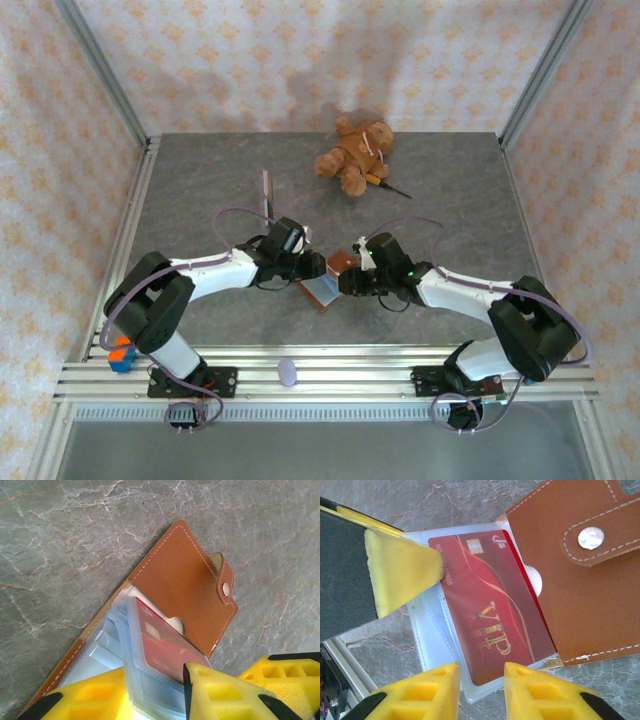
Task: Put the credit cards into the card holder
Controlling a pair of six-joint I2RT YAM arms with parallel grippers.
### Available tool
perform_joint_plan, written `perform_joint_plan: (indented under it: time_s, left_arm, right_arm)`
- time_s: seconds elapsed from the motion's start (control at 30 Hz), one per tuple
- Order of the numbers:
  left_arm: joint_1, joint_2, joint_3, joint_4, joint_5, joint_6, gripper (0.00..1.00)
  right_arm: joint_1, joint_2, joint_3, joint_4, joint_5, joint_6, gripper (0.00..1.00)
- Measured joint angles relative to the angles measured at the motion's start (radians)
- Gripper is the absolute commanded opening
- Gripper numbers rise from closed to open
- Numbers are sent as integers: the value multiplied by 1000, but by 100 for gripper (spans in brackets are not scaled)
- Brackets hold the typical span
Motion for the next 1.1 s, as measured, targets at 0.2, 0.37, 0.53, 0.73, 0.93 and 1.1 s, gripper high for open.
perform_joint_plan:
  time_s: [0.2,0.37,0.53,0.73,0.93,1.1]
  left_arm:
    - [3,-6,0,0,0,6,33]
    - [12,-11,-6,-1,0,6,32]
    - [18,-37,-27,-7,0,7,31]
    - [25,-44,-34,-8,0,7,30]
    - [27,-44,-34,-7,0,10,26]
    - [34,-44,-34,-7,1,14,21]
  right_arm:
    - [0,0,0,-1,0,-1,33]
    - [-3,0,0,-1,0,-5,38]
    - [-17,-1,0,-1,-1,-8,41]
    - [-31,-9,0,-2,-6,-7,45]
    - [-35,-37,12,-42,-32,-23,51]
    - [-40,-41,121,-165,-39,-111,51]
